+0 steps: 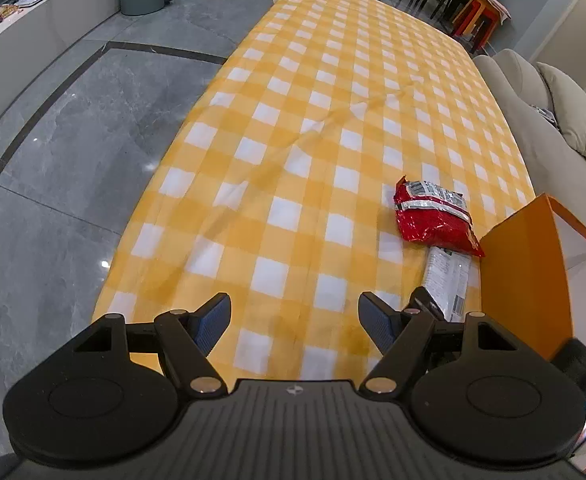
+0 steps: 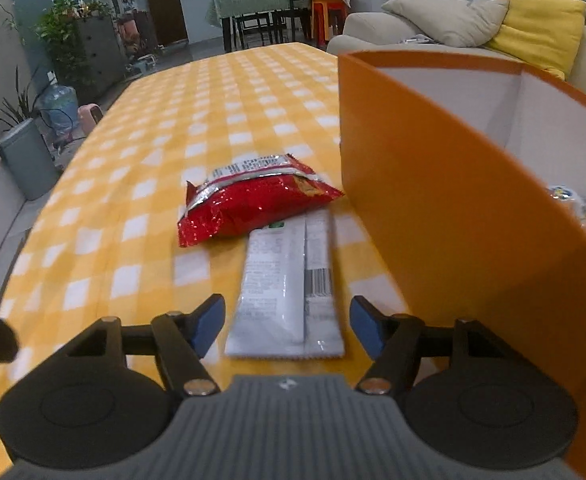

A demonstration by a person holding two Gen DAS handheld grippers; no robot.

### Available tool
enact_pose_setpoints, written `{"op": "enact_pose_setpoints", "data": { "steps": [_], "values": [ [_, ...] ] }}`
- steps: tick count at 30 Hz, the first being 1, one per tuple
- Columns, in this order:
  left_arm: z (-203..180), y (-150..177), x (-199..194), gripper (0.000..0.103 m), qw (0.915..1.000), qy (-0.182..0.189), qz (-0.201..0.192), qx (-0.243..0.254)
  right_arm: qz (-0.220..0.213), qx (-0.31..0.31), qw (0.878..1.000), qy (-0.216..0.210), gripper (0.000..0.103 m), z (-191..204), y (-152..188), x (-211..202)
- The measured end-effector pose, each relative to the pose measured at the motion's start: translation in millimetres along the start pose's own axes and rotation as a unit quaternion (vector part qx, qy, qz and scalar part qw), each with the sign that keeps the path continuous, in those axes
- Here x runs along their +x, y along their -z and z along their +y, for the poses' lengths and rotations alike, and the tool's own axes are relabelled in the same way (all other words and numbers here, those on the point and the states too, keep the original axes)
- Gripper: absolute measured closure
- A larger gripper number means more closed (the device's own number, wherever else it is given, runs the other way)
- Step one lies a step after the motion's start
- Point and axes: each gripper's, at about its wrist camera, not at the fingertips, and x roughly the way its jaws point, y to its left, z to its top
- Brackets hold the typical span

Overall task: Organize snacks
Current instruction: 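Grasp the white sausage-stick packet on the table with the right tool, then grasp the red chip bag with the left tool while the right tool holds the white packet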

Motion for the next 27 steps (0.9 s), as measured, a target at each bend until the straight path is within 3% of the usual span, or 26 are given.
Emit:
{"op": "enact_pose_setpoints", "data": {
  "steps": [5,9,23,27],
  "values": [
    [3.6,-1.9,7.3,0.018,0.9999,-0.006,0.011,-0.006,-0.020,-0.016,1.000,0.008,0.034,5.5,-1.5,15.0],
    [5.6,-1.6,7.9,0.018,0.9998,-0.008,0.013,-0.008,-0.038,-0.018,0.999,0.005,0.053,-2.7,-3.4,16.1],
    [4.7,4.6,-0.3,0.018,0.9999,-0.003,0.011,-0.009,-0.011,-0.086,0.996,-0.036,0.057,-14.6,27.2,-31.3],
    [7.3,5.1,-5.4,0.018,0.9998,0.003,0.007,-0.017,-0.021,-0.114,0.993,-0.038,0.058,-10.1,36.0,-40.7]
  ]
}}
